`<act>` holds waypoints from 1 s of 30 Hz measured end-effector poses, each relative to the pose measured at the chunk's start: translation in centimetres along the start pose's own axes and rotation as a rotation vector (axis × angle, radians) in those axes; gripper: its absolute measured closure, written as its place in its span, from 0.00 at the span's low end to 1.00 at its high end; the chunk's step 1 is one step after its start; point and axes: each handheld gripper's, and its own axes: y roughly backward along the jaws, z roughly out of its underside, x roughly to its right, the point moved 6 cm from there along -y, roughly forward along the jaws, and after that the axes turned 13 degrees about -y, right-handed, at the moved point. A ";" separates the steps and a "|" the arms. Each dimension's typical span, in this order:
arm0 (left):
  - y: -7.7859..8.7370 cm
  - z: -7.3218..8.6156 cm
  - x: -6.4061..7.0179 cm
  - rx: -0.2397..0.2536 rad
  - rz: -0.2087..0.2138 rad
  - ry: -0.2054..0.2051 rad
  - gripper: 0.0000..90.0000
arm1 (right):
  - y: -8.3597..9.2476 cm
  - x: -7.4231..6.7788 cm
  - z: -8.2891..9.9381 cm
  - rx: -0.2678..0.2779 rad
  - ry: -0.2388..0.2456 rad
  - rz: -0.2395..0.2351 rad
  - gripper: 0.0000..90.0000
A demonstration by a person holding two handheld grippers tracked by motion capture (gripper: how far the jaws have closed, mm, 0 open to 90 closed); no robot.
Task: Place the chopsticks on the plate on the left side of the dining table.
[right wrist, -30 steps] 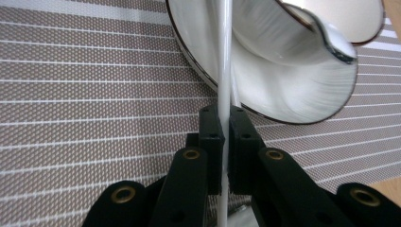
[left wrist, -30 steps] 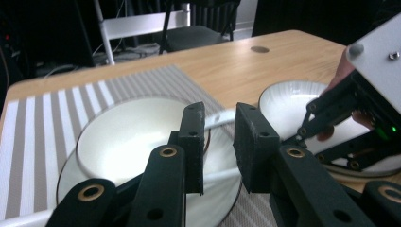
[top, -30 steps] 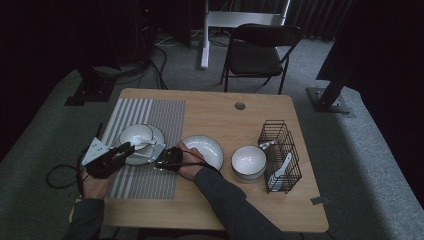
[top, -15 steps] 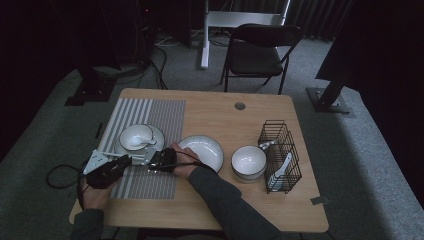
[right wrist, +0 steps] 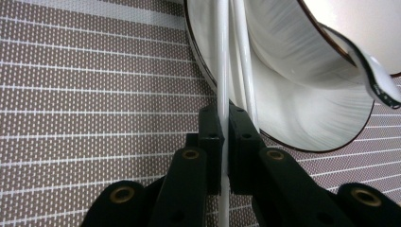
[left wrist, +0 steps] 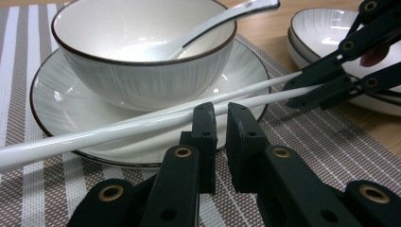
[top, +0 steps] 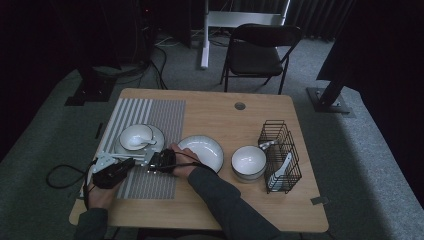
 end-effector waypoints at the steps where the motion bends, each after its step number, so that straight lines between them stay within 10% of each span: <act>1: -0.1 0.1 0.0 -0.004 0.002 0.000 0.92 | 0.0 0.0 0.0 -0.002 0.002 0.000 0.96; 16: -1.1 0.0 -0.1 -0.023 0.014 0.003 0.92 | -0.3 0.0 0.0 -0.009 -0.003 0.000 0.94; 30: -1.6 -0.1 0.0 -0.021 0.016 0.014 0.92 | 2.0 1.3 0.2 0.032 -0.056 -0.026 0.71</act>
